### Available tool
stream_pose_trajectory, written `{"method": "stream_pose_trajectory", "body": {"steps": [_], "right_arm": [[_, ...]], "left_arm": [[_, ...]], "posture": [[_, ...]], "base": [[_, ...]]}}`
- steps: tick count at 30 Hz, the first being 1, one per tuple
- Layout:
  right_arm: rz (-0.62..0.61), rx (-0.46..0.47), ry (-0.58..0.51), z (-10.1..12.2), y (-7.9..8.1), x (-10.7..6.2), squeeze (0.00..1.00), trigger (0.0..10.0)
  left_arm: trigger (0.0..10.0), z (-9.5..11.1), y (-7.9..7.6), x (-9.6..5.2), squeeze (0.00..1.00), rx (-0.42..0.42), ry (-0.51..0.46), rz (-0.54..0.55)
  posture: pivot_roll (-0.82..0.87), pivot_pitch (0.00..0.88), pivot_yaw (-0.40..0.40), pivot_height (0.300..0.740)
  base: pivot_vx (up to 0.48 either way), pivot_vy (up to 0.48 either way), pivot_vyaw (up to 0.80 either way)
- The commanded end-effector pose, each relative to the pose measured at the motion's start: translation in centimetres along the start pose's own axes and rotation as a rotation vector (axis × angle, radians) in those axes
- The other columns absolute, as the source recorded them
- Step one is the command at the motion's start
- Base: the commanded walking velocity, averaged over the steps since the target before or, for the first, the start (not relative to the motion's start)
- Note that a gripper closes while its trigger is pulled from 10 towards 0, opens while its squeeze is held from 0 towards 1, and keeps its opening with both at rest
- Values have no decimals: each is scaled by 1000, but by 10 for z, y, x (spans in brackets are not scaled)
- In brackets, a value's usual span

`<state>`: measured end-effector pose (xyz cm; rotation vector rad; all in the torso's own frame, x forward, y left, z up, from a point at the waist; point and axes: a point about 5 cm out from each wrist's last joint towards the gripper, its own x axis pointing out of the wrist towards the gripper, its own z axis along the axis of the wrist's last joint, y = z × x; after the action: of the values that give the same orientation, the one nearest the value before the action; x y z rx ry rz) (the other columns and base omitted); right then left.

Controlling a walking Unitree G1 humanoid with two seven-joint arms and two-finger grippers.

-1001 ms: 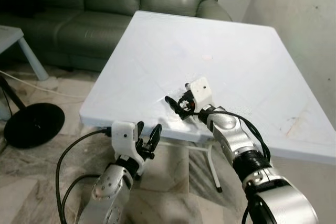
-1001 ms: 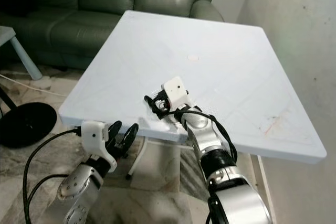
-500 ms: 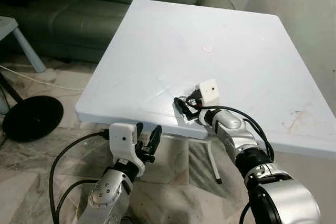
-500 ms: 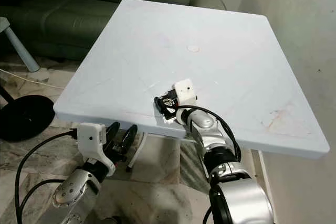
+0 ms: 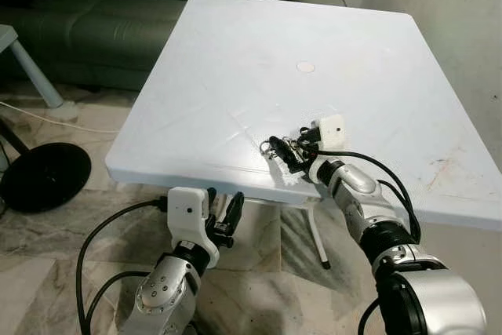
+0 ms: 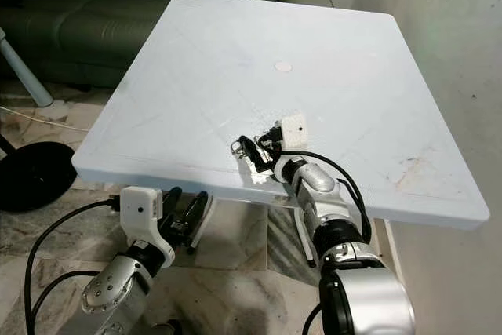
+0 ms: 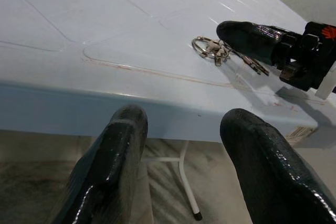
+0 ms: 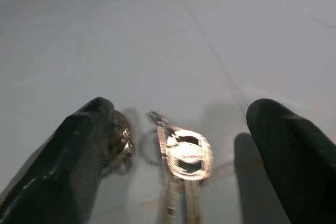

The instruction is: Hang keys on a hook

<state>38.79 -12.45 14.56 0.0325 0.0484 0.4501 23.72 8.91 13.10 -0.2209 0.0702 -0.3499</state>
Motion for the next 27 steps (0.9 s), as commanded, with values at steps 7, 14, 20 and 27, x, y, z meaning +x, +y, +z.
{"method": "stream_pose_trajectory", "body": {"steps": [7,14,20,27], "right_arm": [[-22,-40,-3,4,-2,2,0,0],[4,-63,-65,11,-3,0,0,0],[24,-64,-82,12,-4,-1,0,0],[4,-95,-48,12,-5,0,0,10000]], "left_arm": [[10000,3,-5,-1,0,0,-7,-9],[10000,3,-5,0,0,-4,-7,-9],[10000,3,-5,1,0,-7,-8,-7],[10000,3,-5,1,0,-7,-10,-5]], "posture": [[354,200,-73,736],[351,200,-75,736],[349,201,-76,736],[349,203,-77,736]], "base": [[0,0,0],[0,0,0],[0,0,0],[0,0,0]]}}
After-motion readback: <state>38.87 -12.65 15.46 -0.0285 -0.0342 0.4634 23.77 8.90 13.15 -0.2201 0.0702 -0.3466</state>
